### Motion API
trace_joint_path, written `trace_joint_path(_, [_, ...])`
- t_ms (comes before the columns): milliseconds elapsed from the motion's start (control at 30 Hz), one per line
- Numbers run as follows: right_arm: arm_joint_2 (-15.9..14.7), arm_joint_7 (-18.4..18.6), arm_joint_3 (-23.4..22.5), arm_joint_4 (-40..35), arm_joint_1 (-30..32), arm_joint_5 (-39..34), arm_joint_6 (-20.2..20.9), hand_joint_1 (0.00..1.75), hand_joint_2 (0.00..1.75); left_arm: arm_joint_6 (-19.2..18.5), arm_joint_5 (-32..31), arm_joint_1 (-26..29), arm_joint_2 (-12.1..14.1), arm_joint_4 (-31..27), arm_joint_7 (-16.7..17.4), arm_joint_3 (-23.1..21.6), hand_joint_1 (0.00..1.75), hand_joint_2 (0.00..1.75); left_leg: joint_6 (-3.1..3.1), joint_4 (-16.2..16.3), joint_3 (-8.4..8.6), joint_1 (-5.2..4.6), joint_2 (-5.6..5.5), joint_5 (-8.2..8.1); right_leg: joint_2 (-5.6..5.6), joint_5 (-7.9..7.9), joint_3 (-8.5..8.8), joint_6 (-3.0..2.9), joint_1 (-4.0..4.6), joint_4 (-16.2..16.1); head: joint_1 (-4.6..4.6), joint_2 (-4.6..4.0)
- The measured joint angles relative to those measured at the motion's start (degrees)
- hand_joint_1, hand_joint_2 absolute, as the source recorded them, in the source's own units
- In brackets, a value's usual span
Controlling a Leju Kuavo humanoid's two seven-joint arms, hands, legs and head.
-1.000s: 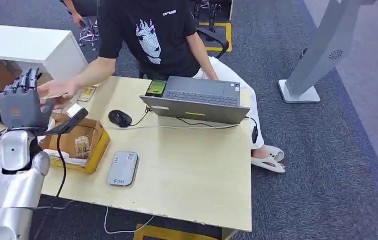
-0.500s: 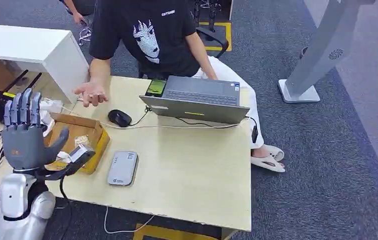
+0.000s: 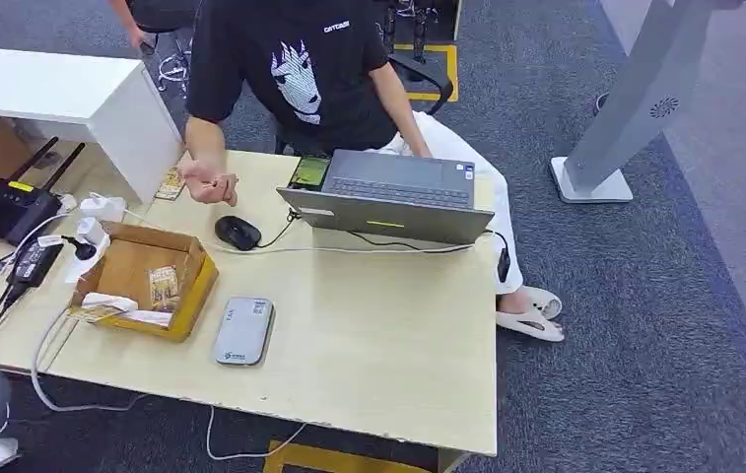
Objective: Pass the card to the sensor for recognition and then transmit it.
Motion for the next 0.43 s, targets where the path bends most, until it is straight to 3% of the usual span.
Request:
trace_joint_path(133, [0.2, -0.6, -0.1, 0.0, 0.0, 0.0, -0.2, 0.0, 1.75, 0.1, 3.7, 0.7, -3.0, 0.3, 0.5, 5.8, 0.0, 1.75, 0.01, 0.0, 0.03, 0.01, -0.09, 0.03, -0.09, 0.0, 0.03, 0.0, 0.01, 0.0, 0.02, 0.0])
trace_joint_path(233, [0.4, -0.9, -0.1, 0.0, 0.0, 1.0, -0.3, 0.0, 1.75, 0.1, 3.7, -2.2, -4.2, 4.5, 3.6, 12.4, 0.0, 1.75, 0.0, 0.0, 0.05, -0.01, -0.13, 0.05, -0.11, 0.0, 0.1, 0.0, 0.0, 0.0, 0.02, 0.0])
trace_joint_path(300, [0.4, -0.5, 0.0, 0.0, -0.1, 2.6, -0.3, 0.0, 1.75, 0.0, 7.9, -5.3, -4.8, 11.3, 4.8, 17.9, 0.0, 1.75, 0.01, 0.0, 0.1, -0.02, -0.12, 0.07, -0.13, 0.0, 0.1, 0.0, -0.01, 0.0, 0.02, -0.02])
trace_joint_path(367, [0.4, 0.0, 0.5, 0.0, -0.1, 4.2, -0.2, 0.0, 1.75, -2.3, 12.4, -8.9, -4.8, 21.9, 6.5, 23.1, 0.0, 1.75, 0.02, 0.0, 0.13, -0.06, -0.11, 0.07, -0.07, 0.01, 0.11, 0.0, -0.02, 0.0, -0.13, 0.0])
trace_joint_path(433, [0.4, -0.5, 0.9, 0.0, -0.1, 5.1, -0.2, 0.0, 1.75, -4.8, 10.2, -12.4, -3.5, 35.0, 6.1, 28.4, 0.0, 1.75, -0.01, 0.0, 0.11, -0.01, -0.16, 0.1, -0.17, 0.0, 0.12, 0.0, -0.01, 0.0, -0.09, 0.0])
